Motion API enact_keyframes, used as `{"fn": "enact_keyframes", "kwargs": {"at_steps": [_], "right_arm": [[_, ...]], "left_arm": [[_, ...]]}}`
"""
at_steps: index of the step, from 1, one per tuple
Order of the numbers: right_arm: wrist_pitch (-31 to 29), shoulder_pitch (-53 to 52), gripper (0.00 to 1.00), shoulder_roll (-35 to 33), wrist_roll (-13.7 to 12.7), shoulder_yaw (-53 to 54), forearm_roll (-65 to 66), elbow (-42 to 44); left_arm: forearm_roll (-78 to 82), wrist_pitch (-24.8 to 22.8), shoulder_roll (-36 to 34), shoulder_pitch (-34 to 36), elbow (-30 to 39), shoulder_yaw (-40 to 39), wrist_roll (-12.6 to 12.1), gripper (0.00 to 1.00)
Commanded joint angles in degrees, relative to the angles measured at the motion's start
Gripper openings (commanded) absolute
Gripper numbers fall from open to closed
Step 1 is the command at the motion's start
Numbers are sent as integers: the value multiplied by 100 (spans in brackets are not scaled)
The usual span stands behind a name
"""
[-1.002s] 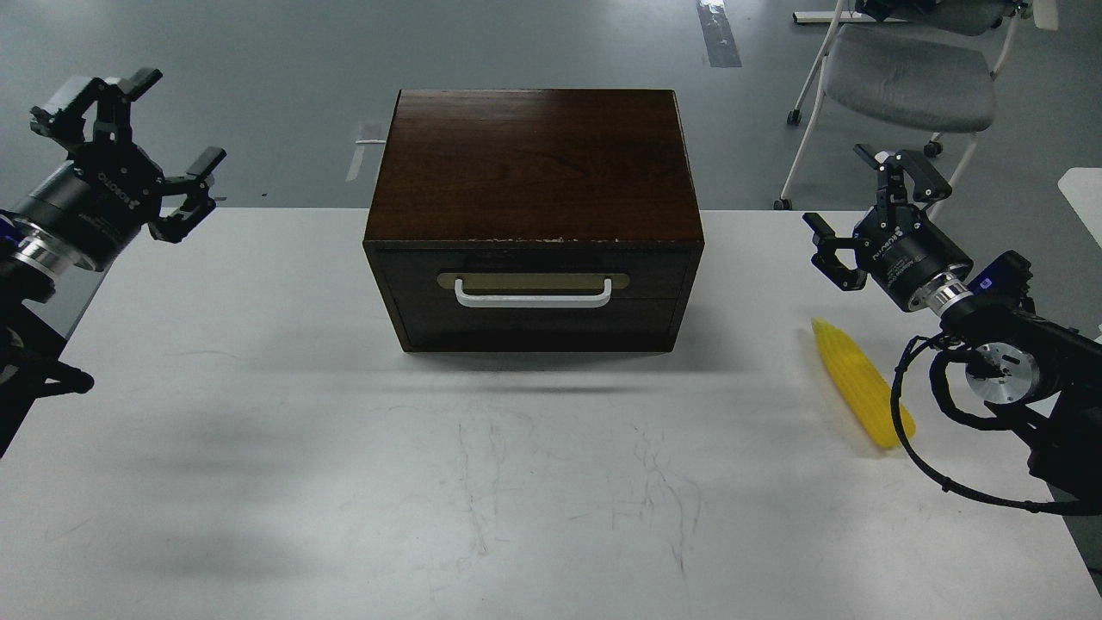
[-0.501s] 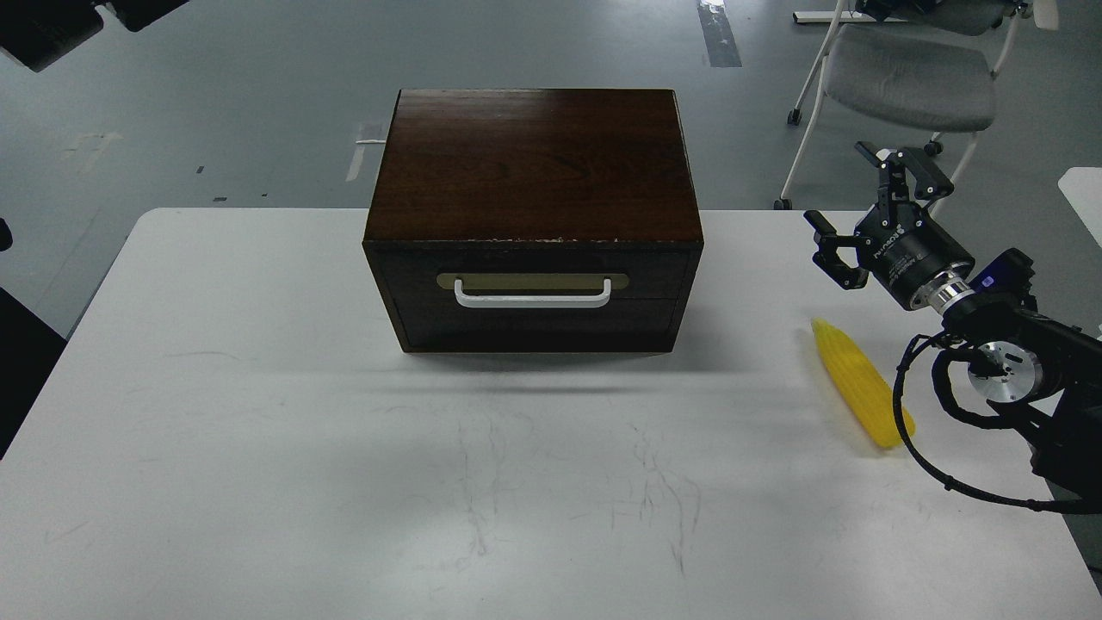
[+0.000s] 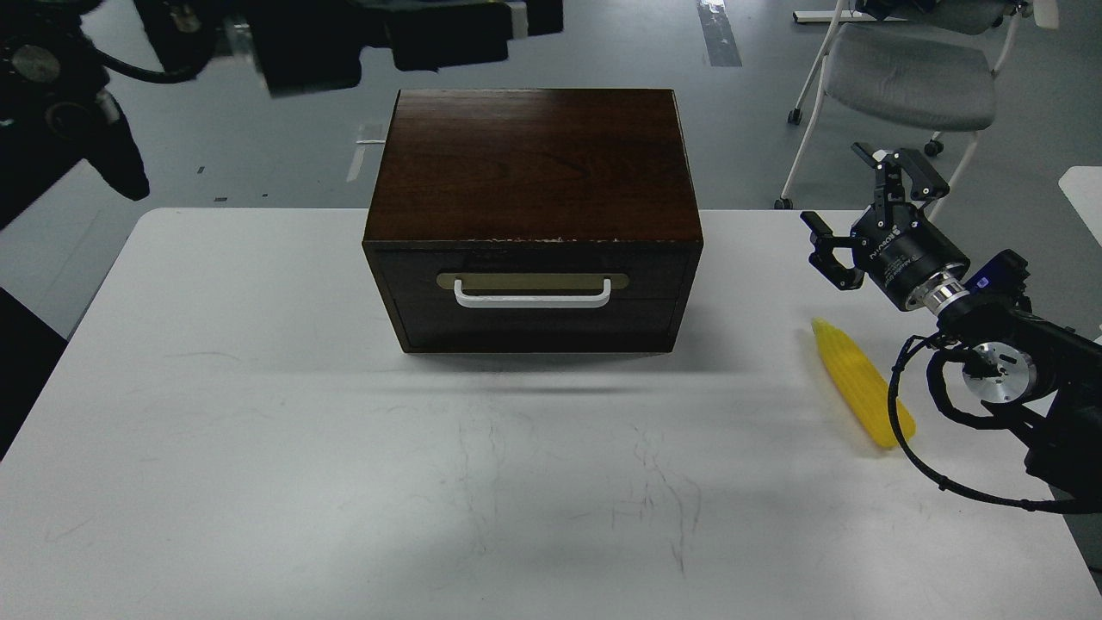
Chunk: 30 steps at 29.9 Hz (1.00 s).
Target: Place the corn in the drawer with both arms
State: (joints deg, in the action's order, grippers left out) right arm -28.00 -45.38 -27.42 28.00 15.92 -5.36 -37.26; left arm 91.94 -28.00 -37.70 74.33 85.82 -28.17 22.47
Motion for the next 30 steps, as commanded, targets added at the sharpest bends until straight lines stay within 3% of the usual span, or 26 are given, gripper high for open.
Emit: {"fn": "enact_keyframes", "kwargs": {"at_steps": [1, 4, 14, 30], "right_arm": [[0, -6, 100, 78, 0, 17, 0, 17], [0, 2, 100, 122, 0, 17, 0, 78], [0, 2, 100, 175, 0, 8, 0, 140], [0, 20, 100, 272, 0, -27, 8, 228]], "left_arm": [[778, 0, 324, 345, -82, 697, 345, 98], [1237, 0, 430, 599, -153, 1356, 553, 98], [2036, 0, 738, 1058, -505, 3009, 553, 96], [2636, 0, 1616, 1453, -1075, 3872, 553, 96]]}}
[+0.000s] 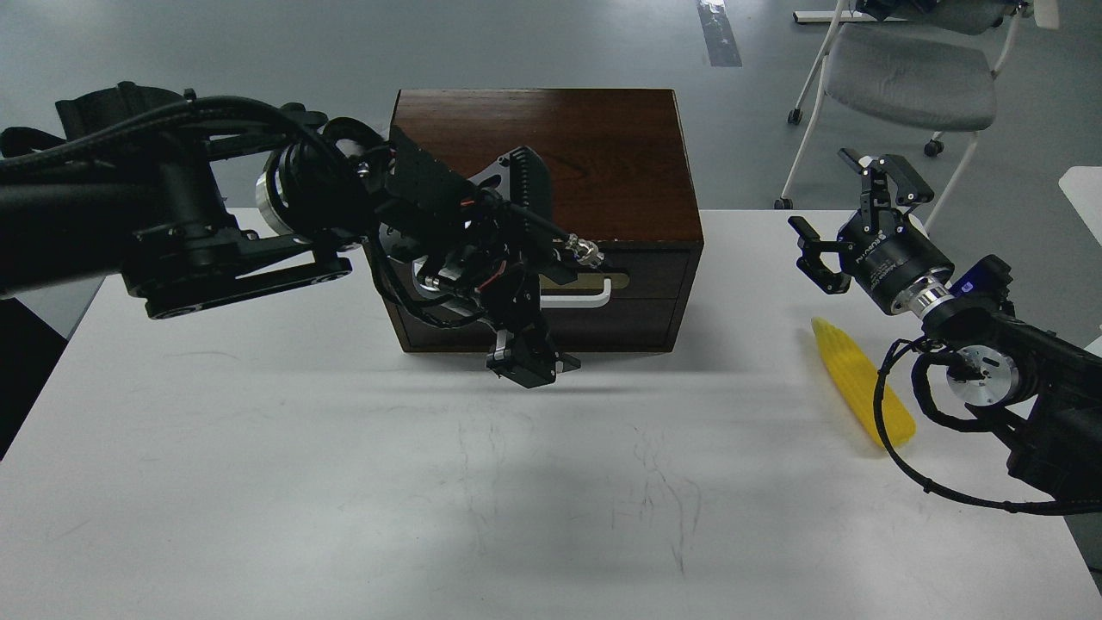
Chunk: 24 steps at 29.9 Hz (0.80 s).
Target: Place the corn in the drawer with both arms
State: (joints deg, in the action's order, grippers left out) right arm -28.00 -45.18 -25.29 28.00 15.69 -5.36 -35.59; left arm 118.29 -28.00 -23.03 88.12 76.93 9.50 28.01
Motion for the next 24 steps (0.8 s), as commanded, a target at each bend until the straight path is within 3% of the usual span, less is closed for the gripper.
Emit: {"fn": "enact_keyframes", "kwargs": {"at_steps": [1, 24], "right_arm": [[0, 0, 100, 68, 0, -13, 8, 79], [0, 9, 100, 156, 0, -22, 8, 114]], "left_arm": [[1, 0, 158, 74, -239, 113, -1, 96], [-8, 0, 246, 13, -582, 430, -1, 96]]}}
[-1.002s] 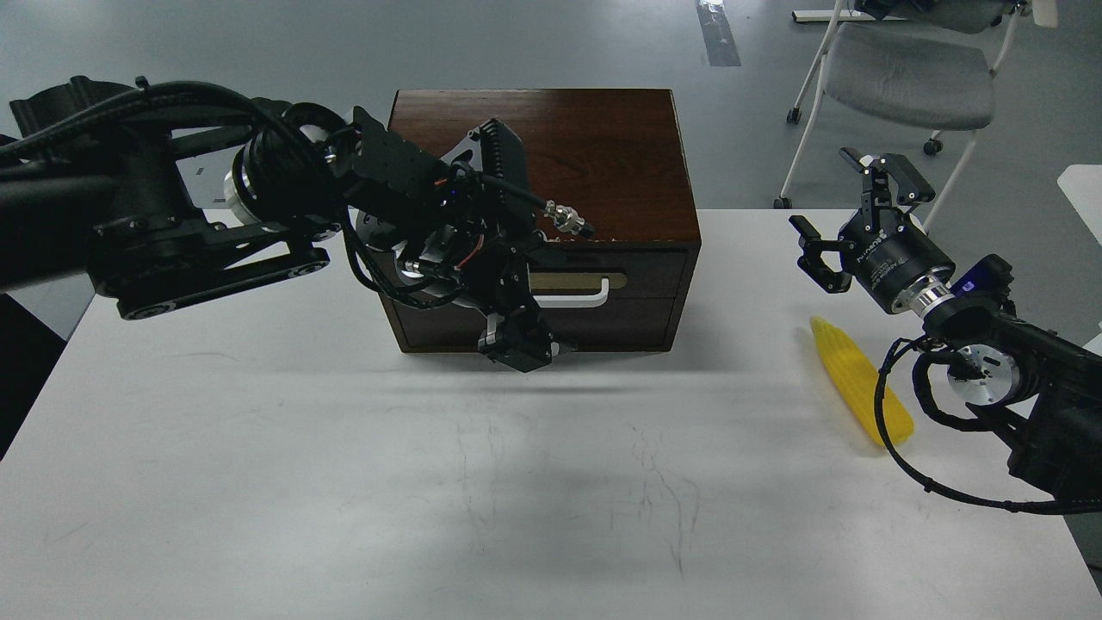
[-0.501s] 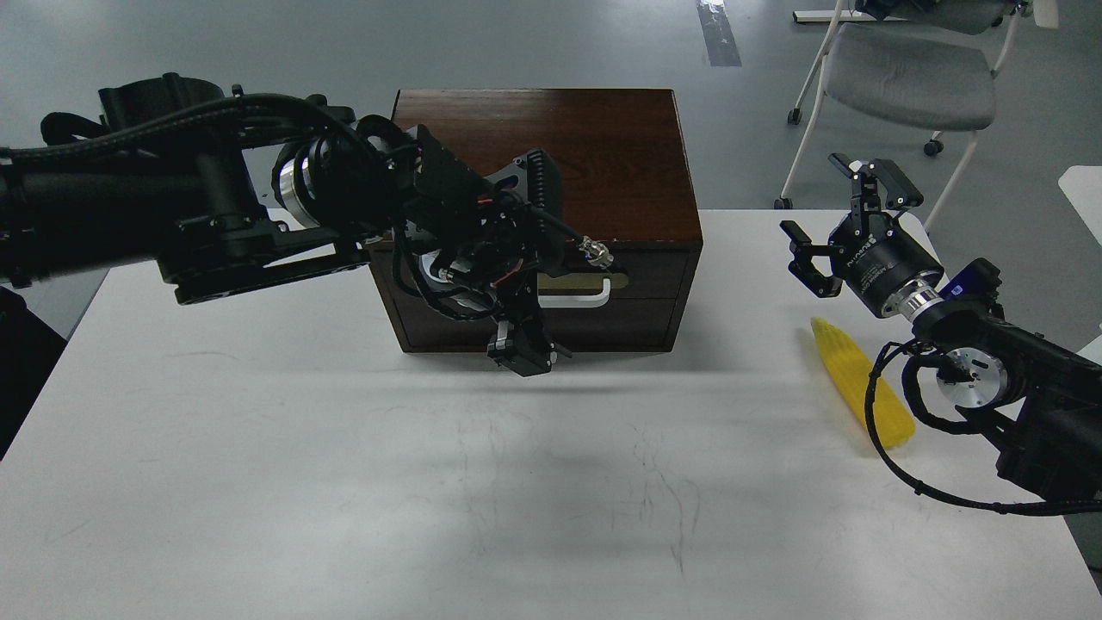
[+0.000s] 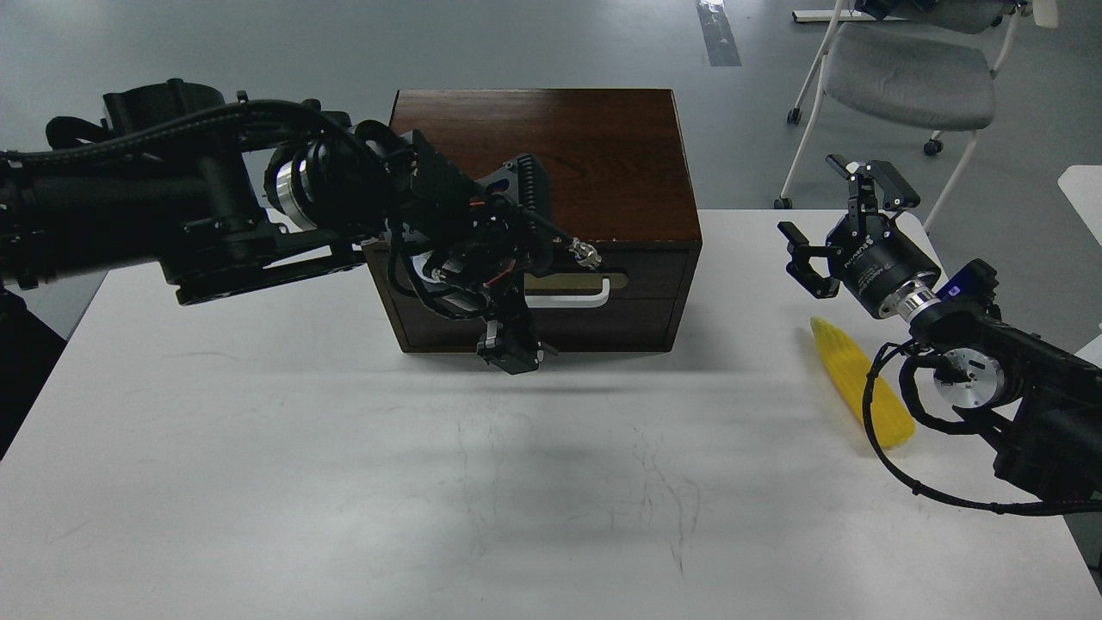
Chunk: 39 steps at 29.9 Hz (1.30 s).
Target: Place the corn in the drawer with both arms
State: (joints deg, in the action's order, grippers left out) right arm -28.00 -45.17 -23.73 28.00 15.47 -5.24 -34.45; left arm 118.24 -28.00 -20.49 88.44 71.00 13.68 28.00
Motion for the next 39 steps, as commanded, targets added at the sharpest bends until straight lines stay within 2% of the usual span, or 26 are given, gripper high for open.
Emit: {"fn": "enact_keyframes", "kwargs": {"at_steps": [1, 39], "right_arm": [[0, 8, 100, 0, 0, 0, -3, 8], [0, 35, 100, 18, 0, -9, 6, 87]], "left_arm": [[-3, 0, -8, -20, 10, 12, 0, 96], [-21, 0, 177, -38, -139, 381, 0, 96]]}}
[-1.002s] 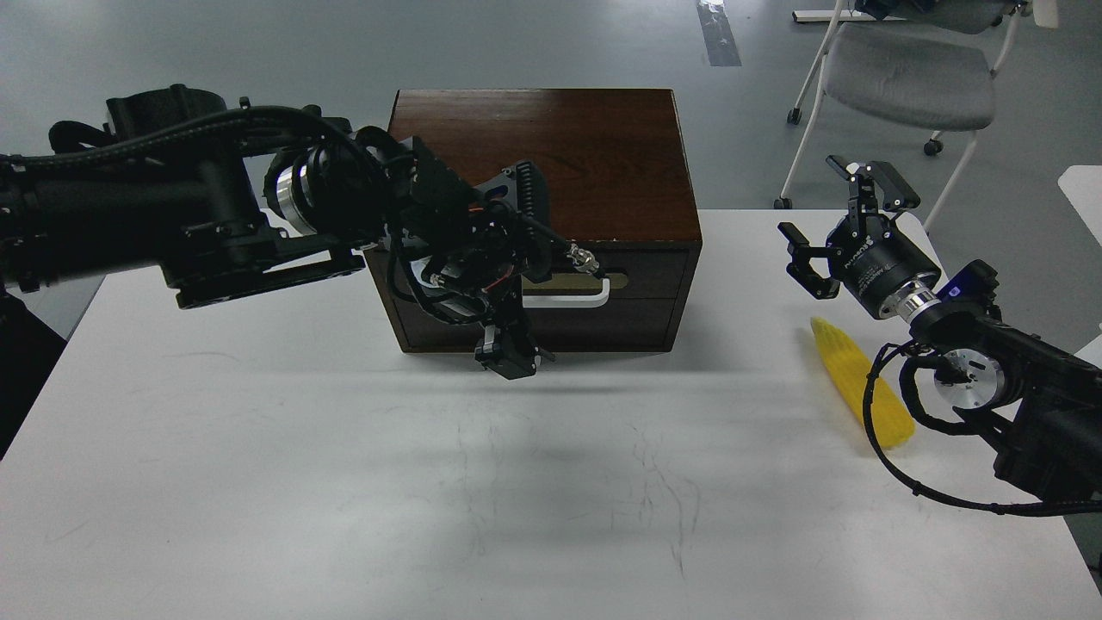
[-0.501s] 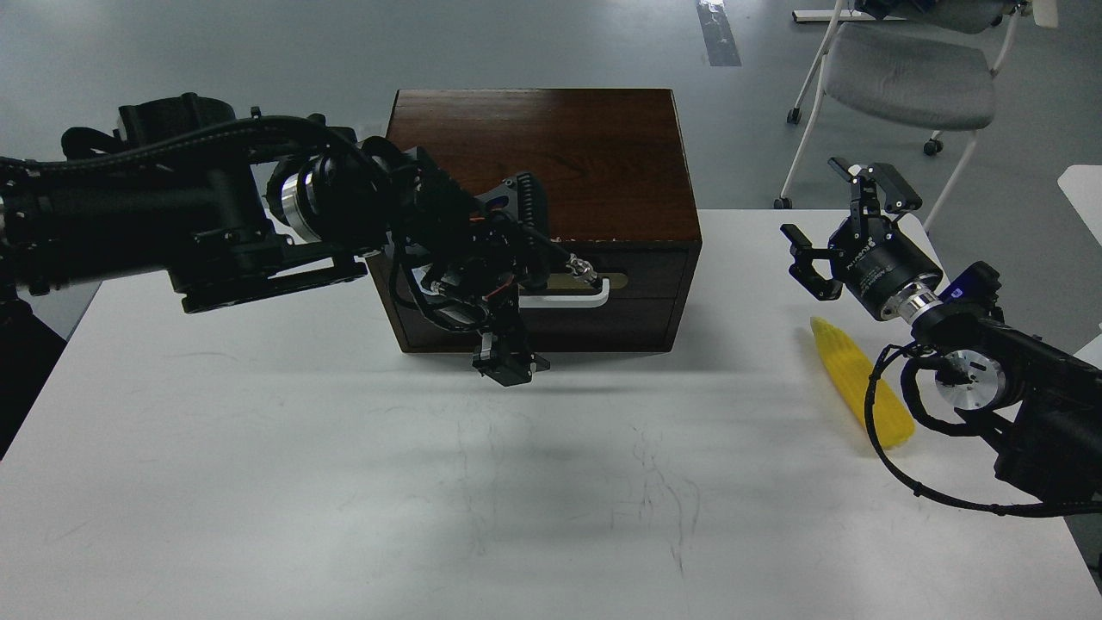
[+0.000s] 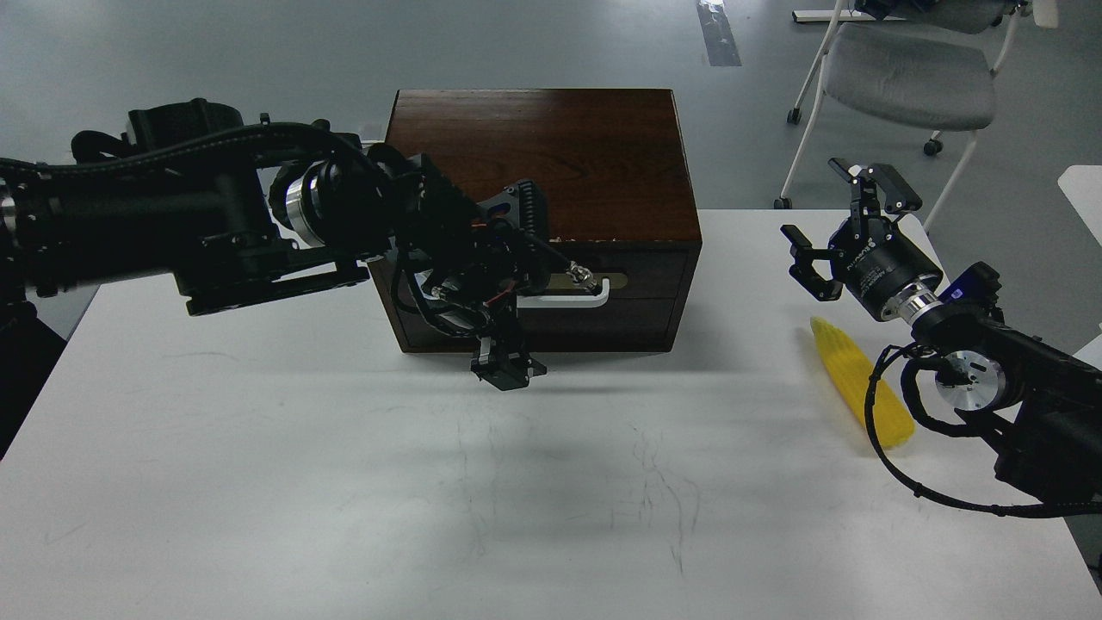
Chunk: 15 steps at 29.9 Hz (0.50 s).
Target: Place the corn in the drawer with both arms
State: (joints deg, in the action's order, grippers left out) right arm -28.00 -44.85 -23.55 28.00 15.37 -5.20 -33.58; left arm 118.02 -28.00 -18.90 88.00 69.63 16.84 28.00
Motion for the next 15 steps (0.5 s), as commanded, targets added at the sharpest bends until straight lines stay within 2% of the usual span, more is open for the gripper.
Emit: {"fn": "enact_keyframes", "kwargs": {"at_steps": [1, 15], "right_arm": [[0, 3, 100, 0, 0, 1, -7, 1], [0, 21, 100, 0, 0, -8, 2, 45]], "left_arm": [[2, 0, 18, 6, -2, 73, 0, 96], [11, 0, 36, 41, 129, 293, 0, 96]]}}
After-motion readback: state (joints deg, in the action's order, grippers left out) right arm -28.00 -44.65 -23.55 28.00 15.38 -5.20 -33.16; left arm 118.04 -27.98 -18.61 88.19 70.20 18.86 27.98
